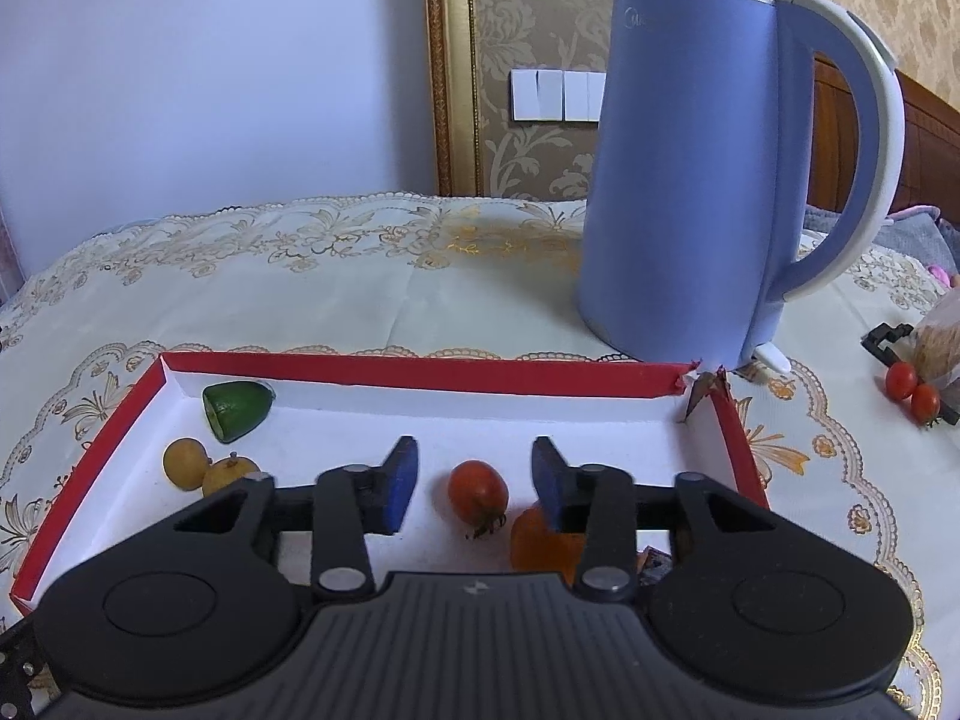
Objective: Organize fruits
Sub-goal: 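Lower the cherry tomato into the tray and open the right gripper, then withdraw the right tool from the tray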
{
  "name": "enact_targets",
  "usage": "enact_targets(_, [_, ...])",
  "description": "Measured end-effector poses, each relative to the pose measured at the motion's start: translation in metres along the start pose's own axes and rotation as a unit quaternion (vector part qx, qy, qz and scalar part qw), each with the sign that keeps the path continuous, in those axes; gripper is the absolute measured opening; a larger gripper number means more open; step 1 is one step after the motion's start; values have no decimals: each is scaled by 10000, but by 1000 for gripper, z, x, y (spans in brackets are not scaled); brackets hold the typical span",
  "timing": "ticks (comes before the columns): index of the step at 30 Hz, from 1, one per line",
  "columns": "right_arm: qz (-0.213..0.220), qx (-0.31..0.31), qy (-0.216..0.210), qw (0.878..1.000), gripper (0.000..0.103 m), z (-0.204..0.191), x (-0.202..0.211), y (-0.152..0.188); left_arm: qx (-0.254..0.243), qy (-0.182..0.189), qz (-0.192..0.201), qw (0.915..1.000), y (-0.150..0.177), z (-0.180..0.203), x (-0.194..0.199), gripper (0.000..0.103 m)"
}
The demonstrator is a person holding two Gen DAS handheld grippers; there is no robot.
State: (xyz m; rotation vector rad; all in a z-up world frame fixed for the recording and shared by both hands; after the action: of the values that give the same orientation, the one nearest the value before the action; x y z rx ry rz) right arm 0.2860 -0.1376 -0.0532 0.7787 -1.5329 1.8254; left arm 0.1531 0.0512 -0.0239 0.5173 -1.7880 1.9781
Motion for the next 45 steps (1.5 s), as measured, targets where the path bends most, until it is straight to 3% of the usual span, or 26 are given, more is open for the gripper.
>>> enact_targets(18, [226,-76,-111,9997,43,13,33,5,-53,-158,42,9999,0,1,2,103])
enact_targets(39, [1070,252,-232,9937,84,36,147,75,-135,-113,-6,9998,1,10,6,103])
enact_targets(45, [1019,204,-123,9945,92,36,155,98,-189,3,-58,9998,4,18,12,103])
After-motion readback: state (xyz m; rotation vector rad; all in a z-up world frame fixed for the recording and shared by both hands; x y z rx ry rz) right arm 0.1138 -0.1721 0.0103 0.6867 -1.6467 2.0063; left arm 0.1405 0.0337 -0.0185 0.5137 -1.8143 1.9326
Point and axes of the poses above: each gripper's, at about its wrist camera, not at the fingertips, and x roughly against the way its jaws point, z to its right, y to its underside, the point moved 5 cm from there along -x, roughly the way its jaws point, and after that the axes turned 14 degrees about y, right-handed, at the moved point
